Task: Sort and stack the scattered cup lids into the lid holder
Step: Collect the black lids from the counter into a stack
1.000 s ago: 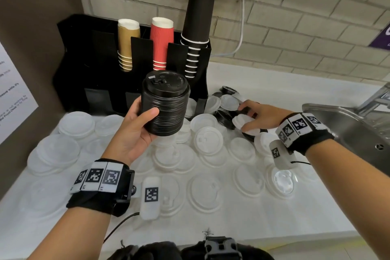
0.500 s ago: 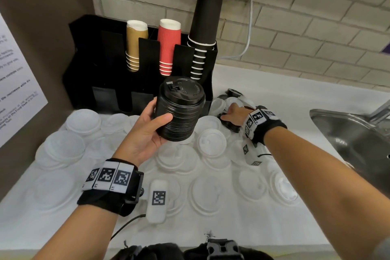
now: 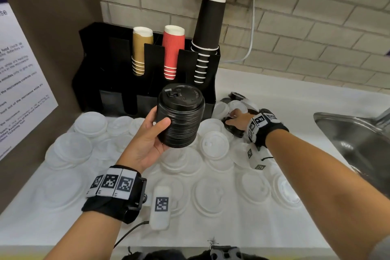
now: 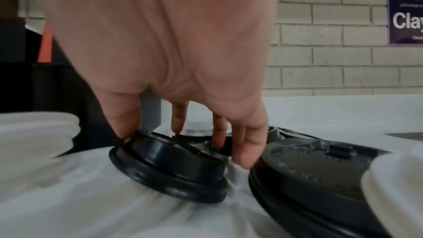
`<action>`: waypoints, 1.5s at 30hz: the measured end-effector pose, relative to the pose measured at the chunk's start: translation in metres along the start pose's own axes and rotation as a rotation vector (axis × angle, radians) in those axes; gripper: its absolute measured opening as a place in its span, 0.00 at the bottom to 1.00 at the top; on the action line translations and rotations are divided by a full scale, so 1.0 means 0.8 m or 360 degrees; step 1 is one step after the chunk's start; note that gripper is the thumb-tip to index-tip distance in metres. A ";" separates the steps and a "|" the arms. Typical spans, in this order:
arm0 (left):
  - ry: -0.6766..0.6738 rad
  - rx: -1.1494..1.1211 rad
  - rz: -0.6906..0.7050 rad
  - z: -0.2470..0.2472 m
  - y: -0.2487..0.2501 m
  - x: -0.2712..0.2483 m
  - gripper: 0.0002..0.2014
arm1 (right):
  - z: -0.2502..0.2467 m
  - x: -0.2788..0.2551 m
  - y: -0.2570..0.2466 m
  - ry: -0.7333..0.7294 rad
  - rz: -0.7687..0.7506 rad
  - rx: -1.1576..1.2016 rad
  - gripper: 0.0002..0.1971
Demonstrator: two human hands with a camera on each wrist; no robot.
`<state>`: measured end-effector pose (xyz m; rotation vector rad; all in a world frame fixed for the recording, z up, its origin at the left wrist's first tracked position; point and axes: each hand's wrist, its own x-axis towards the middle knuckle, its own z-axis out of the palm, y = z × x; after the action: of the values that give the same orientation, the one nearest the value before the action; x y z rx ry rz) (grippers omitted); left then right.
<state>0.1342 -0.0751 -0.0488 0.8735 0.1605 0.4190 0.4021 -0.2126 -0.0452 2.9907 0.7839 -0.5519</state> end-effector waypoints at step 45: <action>-0.0078 0.0249 -0.0099 0.020 -0.028 0.009 0.38 | -0.037 -0.215 -0.071 0.0716 -0.1164 0.1152 0.15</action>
<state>0.1523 -0.0956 -0.0556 1.0292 0.1765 0.3298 0.2451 -0.2420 0.0449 3.4195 2.1734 -0.1419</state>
